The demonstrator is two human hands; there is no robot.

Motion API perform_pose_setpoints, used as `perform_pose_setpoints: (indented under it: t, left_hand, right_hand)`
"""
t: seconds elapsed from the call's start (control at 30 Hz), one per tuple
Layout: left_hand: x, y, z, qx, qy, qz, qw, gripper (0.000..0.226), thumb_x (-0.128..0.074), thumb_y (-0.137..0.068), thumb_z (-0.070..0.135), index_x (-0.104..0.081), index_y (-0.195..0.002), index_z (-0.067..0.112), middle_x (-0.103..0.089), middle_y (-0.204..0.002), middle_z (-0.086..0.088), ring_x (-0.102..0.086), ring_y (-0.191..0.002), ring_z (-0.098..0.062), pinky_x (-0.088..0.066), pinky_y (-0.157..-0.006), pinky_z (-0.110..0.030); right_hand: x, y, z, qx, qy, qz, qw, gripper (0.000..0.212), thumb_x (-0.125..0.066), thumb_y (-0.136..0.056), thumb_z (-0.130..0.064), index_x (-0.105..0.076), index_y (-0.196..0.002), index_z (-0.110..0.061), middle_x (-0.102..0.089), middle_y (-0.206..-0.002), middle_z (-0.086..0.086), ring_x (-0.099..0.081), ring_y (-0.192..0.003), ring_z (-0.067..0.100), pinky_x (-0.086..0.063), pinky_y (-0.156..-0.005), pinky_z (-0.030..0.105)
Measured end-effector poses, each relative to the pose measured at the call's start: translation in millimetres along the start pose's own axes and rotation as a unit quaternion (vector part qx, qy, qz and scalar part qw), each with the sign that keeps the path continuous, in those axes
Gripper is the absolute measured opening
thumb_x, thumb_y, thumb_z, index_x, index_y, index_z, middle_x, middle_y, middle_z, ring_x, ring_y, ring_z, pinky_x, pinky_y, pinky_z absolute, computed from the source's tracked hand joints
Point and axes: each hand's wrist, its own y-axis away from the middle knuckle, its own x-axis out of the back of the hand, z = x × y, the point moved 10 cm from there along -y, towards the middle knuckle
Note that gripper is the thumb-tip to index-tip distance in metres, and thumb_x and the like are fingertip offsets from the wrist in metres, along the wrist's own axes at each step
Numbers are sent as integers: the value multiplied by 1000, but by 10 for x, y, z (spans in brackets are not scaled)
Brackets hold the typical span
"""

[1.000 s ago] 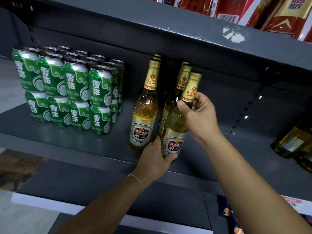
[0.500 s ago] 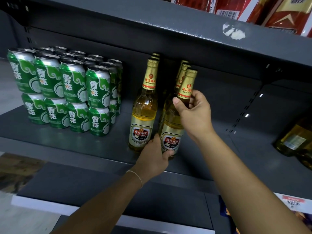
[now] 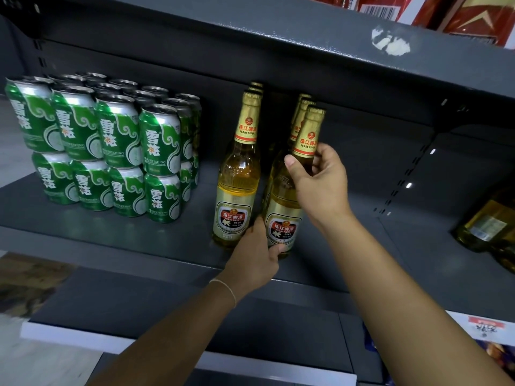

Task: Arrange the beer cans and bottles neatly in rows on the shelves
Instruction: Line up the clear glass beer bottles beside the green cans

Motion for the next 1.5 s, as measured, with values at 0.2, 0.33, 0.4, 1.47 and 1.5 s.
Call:
perform_pose_setpoints:
  t: [0.2,0.33,0.4,1.47,1.5]
  left_hand:
    - [-32,-10,-39,14,-4,-4,1000,72,-66,-86,29,-26,-145,16,-50,-137,-3,-47,-128,-18,-41,-109,-38]
    - [-14,2,-27,7,1,-6,1000,73,-66,-87,31,-25,-146,17,-51,-137,-2,-47,-128,-18,-40,-109,-38]
    - [12,10,-20,-4,2,-5,1000,72,-66,-87,31,-27,-146,18,-52,-136,-1,-47,-128,-18,-40,-109,-38]
    - [159,236,186,19,-140,14,990,65,-65,-86,40,-39,-138,9,-55,-129,-7,-52,-119,-22,-45,-99,-31]
    - [209,278,267,7,-167,15,986,53,-63,-87,39,-46,-129,11,-59,-121,-5,-56,-111,-21,-48,-91,-30]
  right_hand:
    - [8,13,-24,35,40,-14,998,42,-73,-88,-31,-57,-125,-20,-68,-111,-6,-64,-105,11,-56,-94,42]
    - [80,94,157,7,6,-46,999,51,-73,-88,-33,-52,-134,-22,-62,-127,-2,-58,-121,11,-51,-103,36]
    - [214,233,315,-15,-38,-31,999,49,-71,-90,-25,-51,-134,-20,-59,-129,3,-56,-121,10,-51,-98,21]
    - [89,641,888,-86,26,-122,988,50,-75,-86,-13,-54,-131,-22,-66,-113,-15,-62,-106,-4,-51,-80,8]
    - [112,636,881,-88,15,-117,989,50,-74,-87,-11,-53,-132,-20,-65,-112,-15,-63,-105,-3,-52,-82,10]
